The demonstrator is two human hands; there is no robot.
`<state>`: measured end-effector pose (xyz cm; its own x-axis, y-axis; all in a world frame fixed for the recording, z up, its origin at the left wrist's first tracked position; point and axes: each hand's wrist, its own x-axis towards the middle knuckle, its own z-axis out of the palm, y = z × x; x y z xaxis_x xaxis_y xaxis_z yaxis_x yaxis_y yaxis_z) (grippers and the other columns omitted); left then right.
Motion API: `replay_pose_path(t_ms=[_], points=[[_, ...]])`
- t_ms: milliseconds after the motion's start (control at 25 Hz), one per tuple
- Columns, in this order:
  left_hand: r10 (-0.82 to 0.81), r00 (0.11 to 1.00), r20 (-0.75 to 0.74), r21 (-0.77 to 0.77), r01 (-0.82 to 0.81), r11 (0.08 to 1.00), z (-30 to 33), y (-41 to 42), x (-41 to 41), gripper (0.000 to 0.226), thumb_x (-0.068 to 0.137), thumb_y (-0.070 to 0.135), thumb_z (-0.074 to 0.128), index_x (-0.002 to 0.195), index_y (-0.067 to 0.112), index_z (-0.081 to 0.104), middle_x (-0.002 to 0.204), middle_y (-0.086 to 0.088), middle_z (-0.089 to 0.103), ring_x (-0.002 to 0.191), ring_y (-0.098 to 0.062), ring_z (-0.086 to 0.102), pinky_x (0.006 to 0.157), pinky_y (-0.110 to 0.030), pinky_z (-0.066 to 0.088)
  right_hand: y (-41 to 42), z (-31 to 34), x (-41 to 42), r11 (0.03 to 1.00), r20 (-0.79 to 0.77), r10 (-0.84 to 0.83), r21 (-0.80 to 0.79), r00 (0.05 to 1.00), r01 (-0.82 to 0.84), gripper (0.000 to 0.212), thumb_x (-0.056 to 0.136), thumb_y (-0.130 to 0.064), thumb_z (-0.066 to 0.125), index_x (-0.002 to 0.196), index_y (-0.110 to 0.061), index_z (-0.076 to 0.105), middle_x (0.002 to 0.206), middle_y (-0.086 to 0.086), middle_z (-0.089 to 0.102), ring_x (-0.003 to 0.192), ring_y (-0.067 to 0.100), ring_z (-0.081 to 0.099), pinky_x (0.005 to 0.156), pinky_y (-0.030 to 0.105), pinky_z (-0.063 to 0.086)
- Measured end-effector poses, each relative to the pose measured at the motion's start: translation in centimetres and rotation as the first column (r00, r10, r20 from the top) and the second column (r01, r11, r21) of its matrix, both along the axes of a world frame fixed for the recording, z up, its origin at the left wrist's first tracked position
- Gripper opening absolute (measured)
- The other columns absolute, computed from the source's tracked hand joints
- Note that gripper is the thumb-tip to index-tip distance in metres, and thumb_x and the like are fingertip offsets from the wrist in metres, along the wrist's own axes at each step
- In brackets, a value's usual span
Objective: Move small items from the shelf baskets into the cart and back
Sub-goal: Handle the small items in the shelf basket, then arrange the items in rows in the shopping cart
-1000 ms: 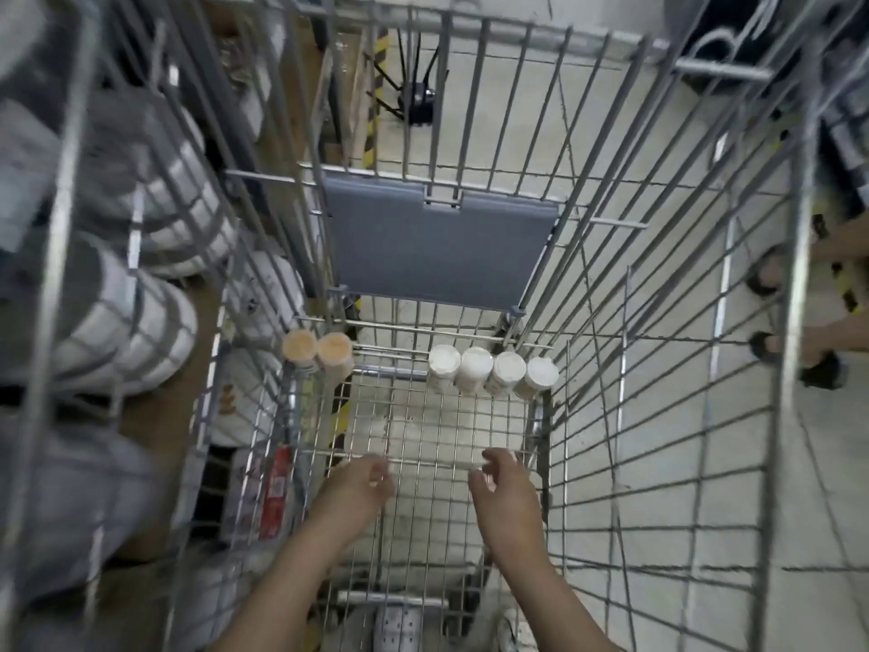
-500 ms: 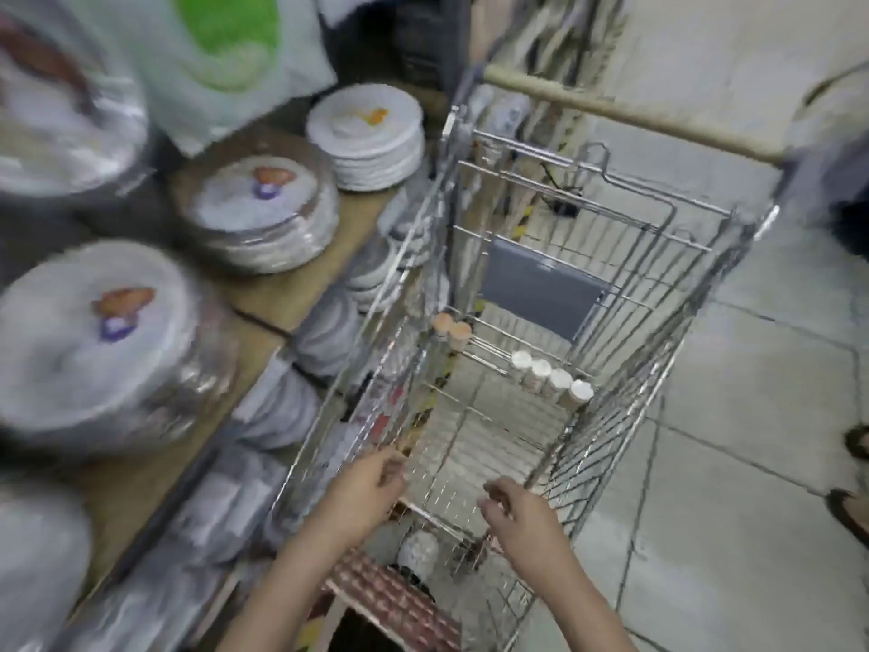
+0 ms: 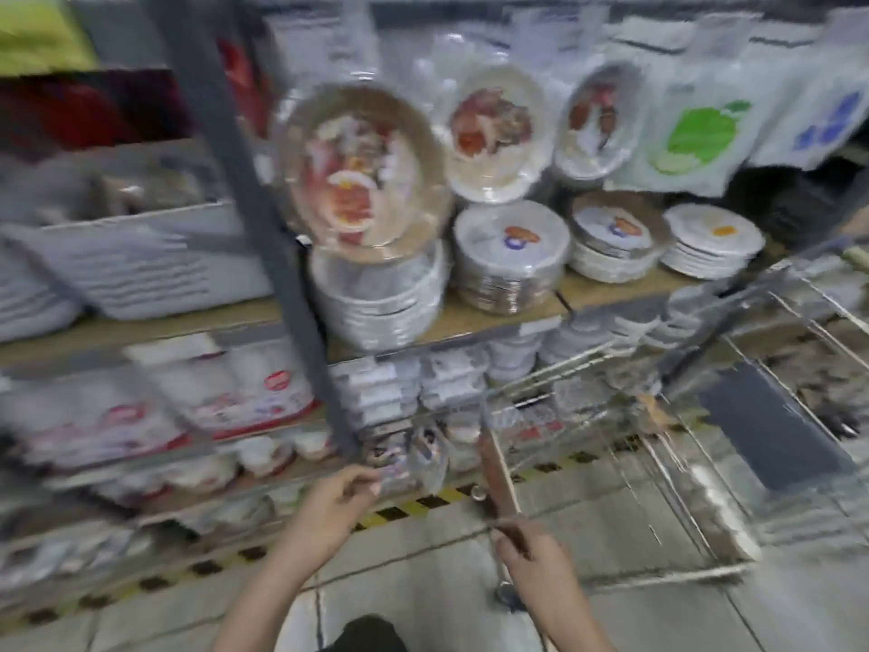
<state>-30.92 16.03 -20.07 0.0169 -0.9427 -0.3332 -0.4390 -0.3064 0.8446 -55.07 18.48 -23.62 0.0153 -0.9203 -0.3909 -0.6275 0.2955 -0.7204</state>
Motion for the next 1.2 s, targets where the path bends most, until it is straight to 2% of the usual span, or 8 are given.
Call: replay_pose_path(t_ms=[80,240,360,560,720,920,1120,1200], points=[[0.171,0.985,-0.025,0.031,-0.17,0.985,0.6,3.5,4.6,0.01,0.093,0.012,0.056,0.092,0.021,0.062,0.093,0.009,0.063,0.087,-0.006,0.059,0.066,-0.002,0.04,-0.6,1.1,3.9,0.993,0.004,0.117,-0.019,0.993,-0.117,0.009,0.094,-0.019,0.056,0.097,-0.028,0.059,0.075,-0.018,0.056,0.068,-0.009,0.053,0.064,0.002,0.039],[0.447,0.89,-0.084,0.034,-0.446,0.894,2.1,9.5,13.5,0.012,0.093,0.011,0.057,0.097,0.017,0.066,0.096,0.0,0.068,0.093,-0.016,0.062,0.07,-0.014,0.042,-1.4,4.9,13.7,0.951,0.042,0.298,-0.096,0.954,-0.293,0.009,0.096,-0.023,0.052,0.101,-0.024,0.06,0.087,-0.014,0.062,0.079,-0.005,0.055,0.065,0.003,0.04],[0.566,0.819,-0.095,0.034,-0.565,0.824,3.7,13.2,20.6,0.011,0.093,0.015,0.058,0.094,0.021,0.066,0.095,0.001,0.069,0.094,-0.016,0.063,0.073,-0.024,0.042,-0.8,7.1,22.0,0.909,0.075,0.396,-0.174,0.915,-0.379,0.008,0.096,-0.023,0.053,0.099,-0.026,0.06,0.087,-0.016,0.061,0.084,0.0,0.058,0.068,0.005,0.041],[0.671,0.731,-0.12,0.046,-0.671,0.74,6.4,16.3,31.2,0.011,0.094,0.017,0.055,0.095,0.018,0.066,0.096,-0.001,0.07,0.089,-0.014,0.064,0.075,-0.029,0.044,0.5,9.4,32.1,0.877,0.148,0.458,-0.235,0.876,-0.419,0.009,0.095,-0.026,0.054,0.099,-0.026,0.062,0.093,-0.016,0.064,0.086,-0.008,0.057,0.07,0.004,0.041],[0.634,0.768,-0.089,-0.009,-0.637,0.771,8.2,13.9,35.0,0.01,0.094,0.021,0.056,0.092,0.025,0.065,0.095,0.004,0.07,0.092,-0.013,0.064,0.086,-0.034,0.047,-0.3,10.7,34.7,0.903,0.157,0.387,-0.266,0.909,-0.338,0.01,0.095,-0.025,0.055,0.1,-0.03,0.062,0.094,-0.016,0.066,0.088,-0.009,0.058,0.07,0.008,0.043],[0.397,0.909,-0.129,-0.172,-0.415,0.893,11.5,6.2,33.9,0.016,0.094,0.021,0.054,0.095,0.035,0.062,0.1,0.01,0.069,0.098,-0.004,0.063,0.084,-0.022,0.047,-3.9,14.0,34.6,0.91,0.154,0.293,-0.348,0.944,-0.226,0.013,0.094,-0.023,0.056,0.096,-0.034,0.063,0.093,-0.017,0.068,0.087,-0.007,0.06,0.075,0.013,0.047],[0.186,0.973,-0.136,-0.324,-0.222,0.92,16.1,-1.9,31.9,0.017,0.094,0.021,0.053,0.099,0.036,0.06,0.105,0.01,0.068,0.102,-0.006,0.062,0.091,-0.023,0.046,-9.7,18.0,34.5,0.854,0.171,0.271,-0.496,0.947,-0.155,0.013,0.094,-0.022,0.055,0.1,-0.028,0.065,0.092,-0.016,0.068,0.087,-0.007,0.059,0.071,0.011,0.047],[0.1,0.988,-0.116,-0.394,-0.138,0.909,18.0,-5.1,31.8,0.016,0.093,0.023,0.053,0.102,0.035,0.061,0.105,0.009,0.068,0.102,-0.007,0.063,0.094,-0.028,0.048,-12.2,19.4,34.5,0.817,0.19,0.267,-0.564,0.945,-0.118,0.014,0.093,-0.024,0.055,0.103,-0.028,0.065,0.096,-0.018,0.067,0.092,-0.008,0.059,0.077,0.012,0.045]])
